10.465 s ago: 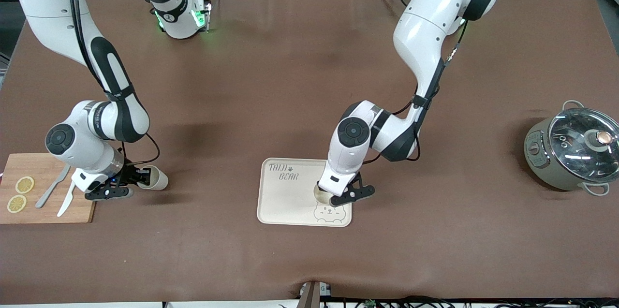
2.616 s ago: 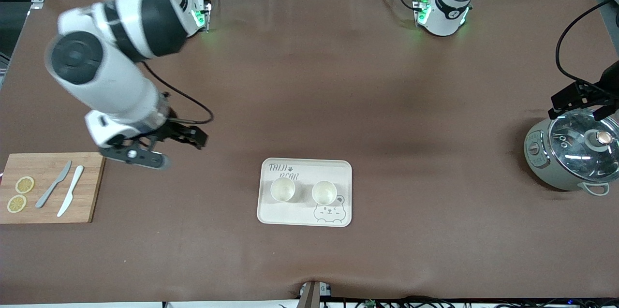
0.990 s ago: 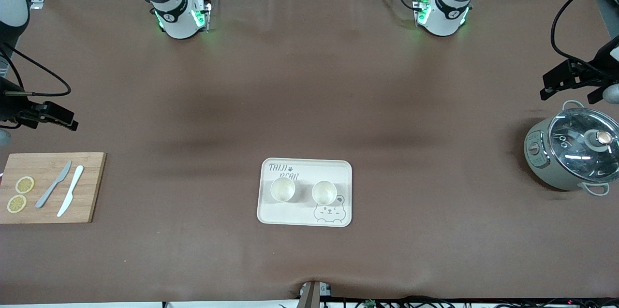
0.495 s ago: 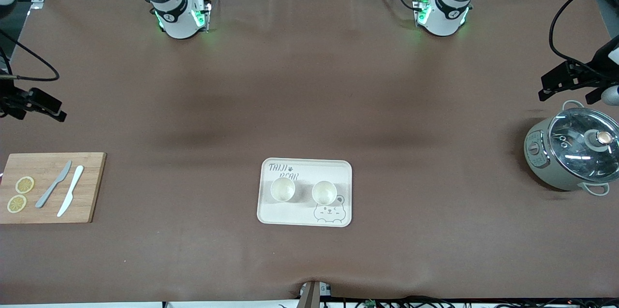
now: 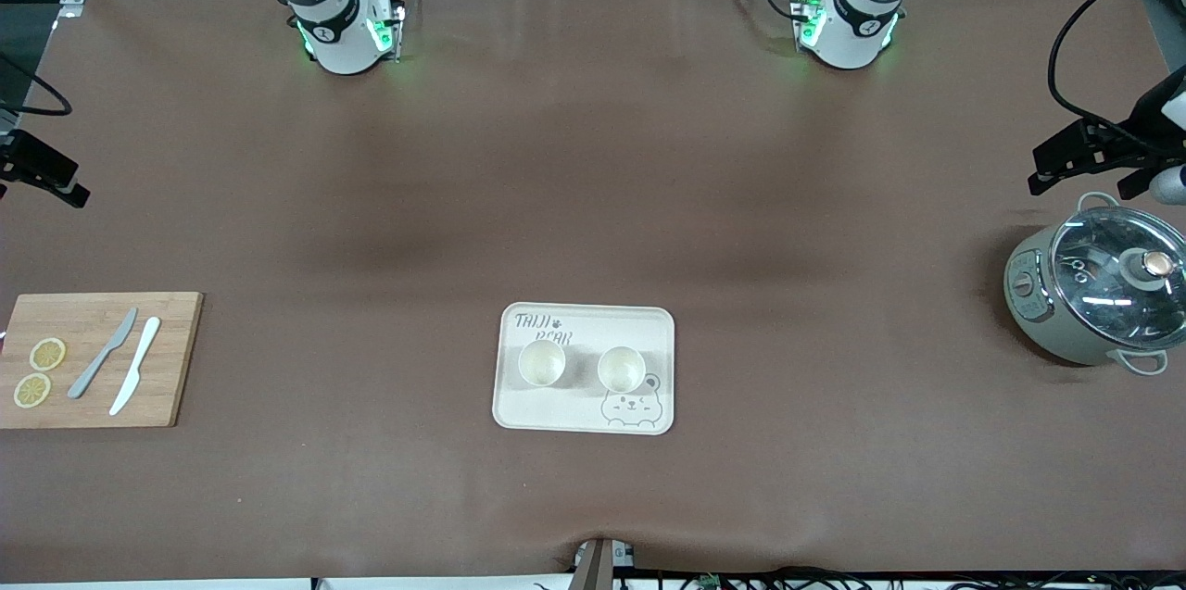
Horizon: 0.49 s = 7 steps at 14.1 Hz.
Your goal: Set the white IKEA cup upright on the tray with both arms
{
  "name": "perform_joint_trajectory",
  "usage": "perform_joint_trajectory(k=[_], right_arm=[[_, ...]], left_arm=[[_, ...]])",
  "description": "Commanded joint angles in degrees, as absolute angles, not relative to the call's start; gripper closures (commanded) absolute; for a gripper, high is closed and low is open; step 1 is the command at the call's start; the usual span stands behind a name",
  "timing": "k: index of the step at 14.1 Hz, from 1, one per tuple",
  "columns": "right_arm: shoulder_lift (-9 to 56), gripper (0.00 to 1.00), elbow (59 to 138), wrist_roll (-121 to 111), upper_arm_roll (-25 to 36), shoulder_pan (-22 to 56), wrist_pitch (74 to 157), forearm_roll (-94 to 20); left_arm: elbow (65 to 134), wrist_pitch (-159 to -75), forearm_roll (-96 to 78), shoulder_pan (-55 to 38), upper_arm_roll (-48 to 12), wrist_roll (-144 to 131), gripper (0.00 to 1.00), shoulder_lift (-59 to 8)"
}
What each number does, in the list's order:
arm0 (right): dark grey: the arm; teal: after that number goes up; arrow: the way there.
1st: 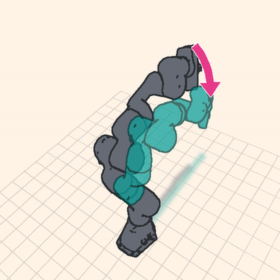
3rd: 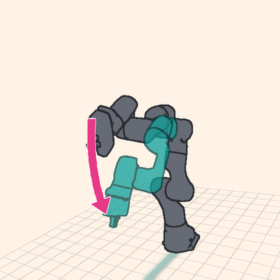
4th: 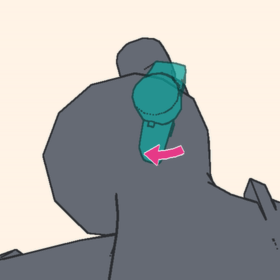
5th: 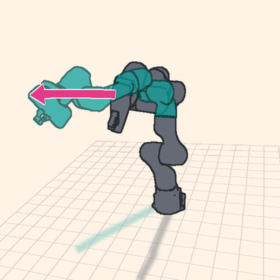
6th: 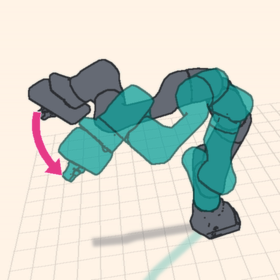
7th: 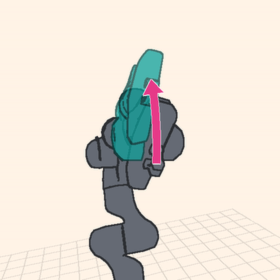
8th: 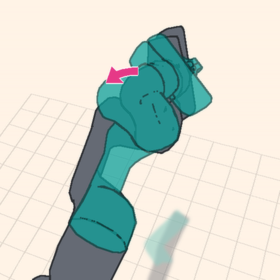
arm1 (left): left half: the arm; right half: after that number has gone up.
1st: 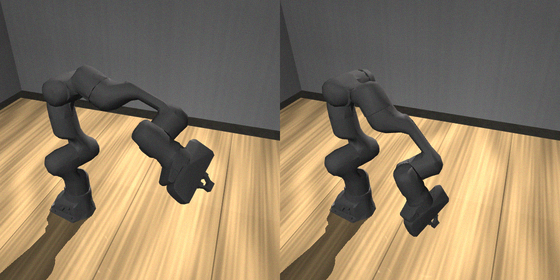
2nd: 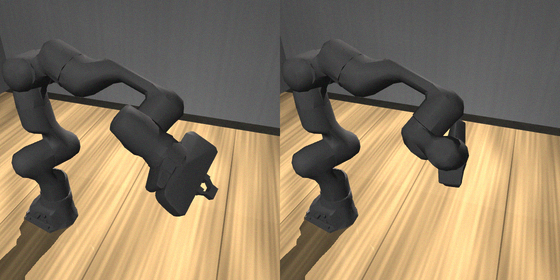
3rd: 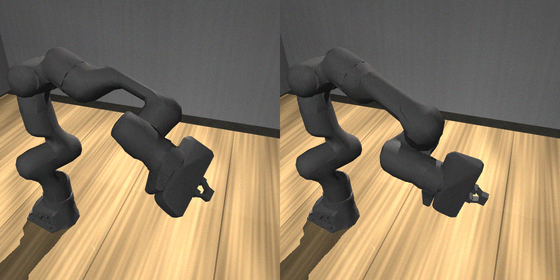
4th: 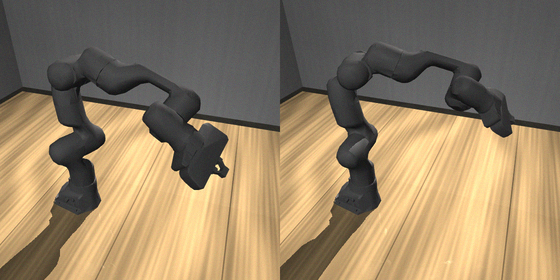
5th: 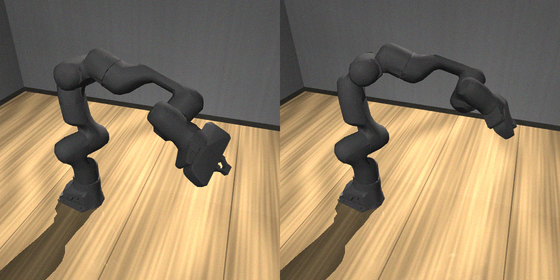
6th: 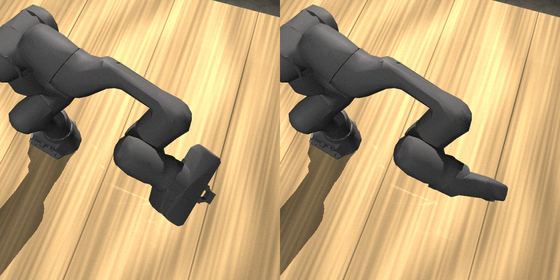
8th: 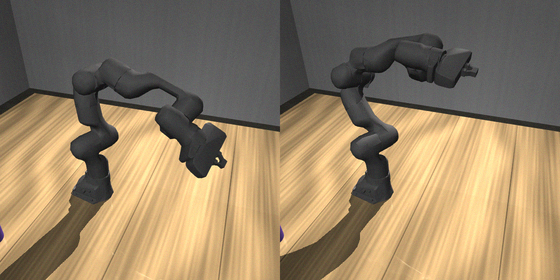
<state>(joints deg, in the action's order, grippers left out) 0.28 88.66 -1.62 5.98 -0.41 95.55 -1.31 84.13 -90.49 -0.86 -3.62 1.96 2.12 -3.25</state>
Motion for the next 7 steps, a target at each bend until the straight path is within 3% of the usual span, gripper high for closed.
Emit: perform_joint_trajectory(k=[1, 7], right_arm=[[0.4, 0.0, 87.9, -2.5, 5.3, -1.8, 94.7, -1.4], [0.4, 0.0, 88.0, -2.5, 5.4, -1.9, 94.6, -1.6]], left_arm=[[83.4, -89.7, 0.4, -3.9, 1.7, 1.1, 0.0, -3.5], [83.3, -89.7, 0.4, -3.9, 1.5, 1.2, 0.0, -3.9]])
